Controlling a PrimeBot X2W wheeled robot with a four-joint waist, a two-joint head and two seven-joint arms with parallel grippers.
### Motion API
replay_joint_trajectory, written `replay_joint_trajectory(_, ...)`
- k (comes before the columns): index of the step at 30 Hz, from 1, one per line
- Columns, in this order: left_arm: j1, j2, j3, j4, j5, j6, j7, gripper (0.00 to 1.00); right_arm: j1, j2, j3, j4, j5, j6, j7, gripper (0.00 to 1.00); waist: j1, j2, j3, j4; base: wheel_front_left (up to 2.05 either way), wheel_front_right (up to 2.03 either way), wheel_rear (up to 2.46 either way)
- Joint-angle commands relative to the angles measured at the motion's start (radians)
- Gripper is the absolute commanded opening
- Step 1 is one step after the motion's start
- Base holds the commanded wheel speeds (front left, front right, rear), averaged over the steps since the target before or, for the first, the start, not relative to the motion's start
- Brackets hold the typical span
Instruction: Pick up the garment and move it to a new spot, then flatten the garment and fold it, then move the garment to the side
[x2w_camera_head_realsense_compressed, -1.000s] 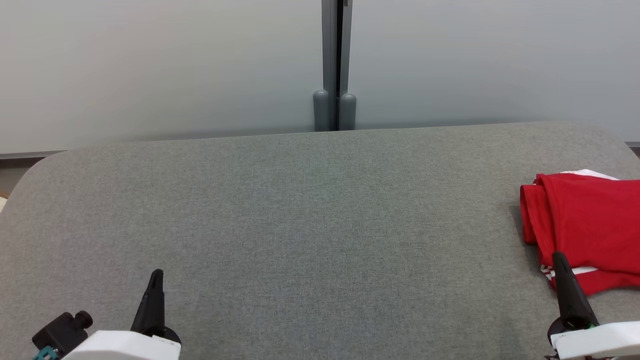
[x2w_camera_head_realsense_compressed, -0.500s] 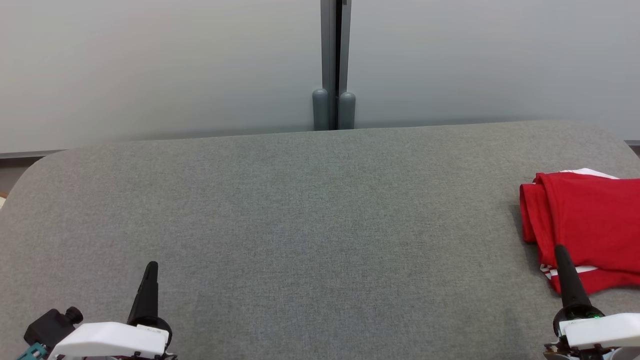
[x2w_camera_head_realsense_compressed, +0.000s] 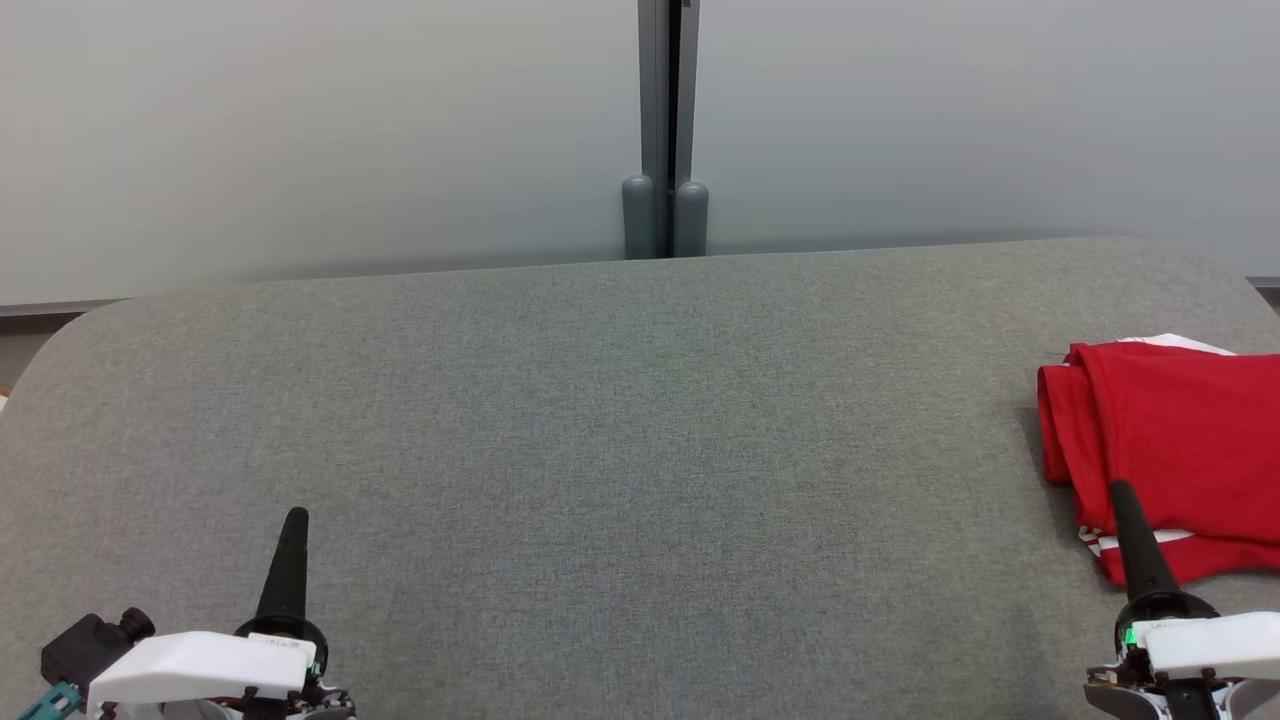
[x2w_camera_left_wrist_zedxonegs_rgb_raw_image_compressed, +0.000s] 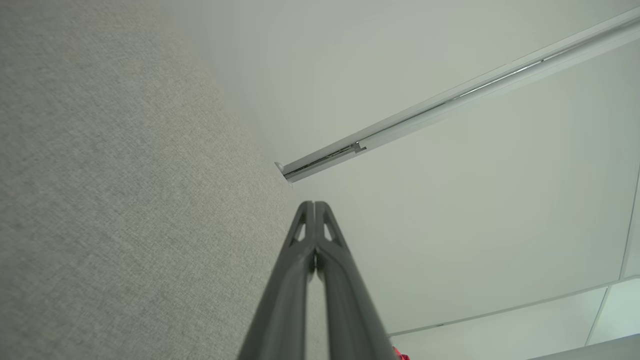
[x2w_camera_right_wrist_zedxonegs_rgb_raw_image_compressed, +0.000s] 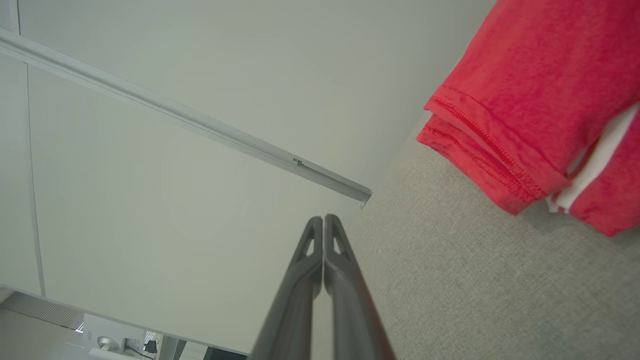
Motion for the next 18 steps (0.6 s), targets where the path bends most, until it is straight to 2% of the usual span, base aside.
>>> replay_joint_trajectory(1, -0.03, 0.003, 0.012, -0.003, -0.029, -0.012, 0.009, 0.0, -0.023, -0.004, -0.003, 0.003, 0.033, 0.0, 0.004, 0.0, 0.0, -0.0001, 0.0, 0.0, 0.0, 0.0, 0.0)
replay_joint_trajectory(18, -0.056, -0.01, 0.044, 0.018, -0.152, -0.034, 0.043, 0.0, -0.058, 0.005, -0.016, 0.043, 0.17, 0.0, 0.018, 0.0, 0.0, -0.0001, 0.004, -0.004, 0.0, 0.0, 0.0)
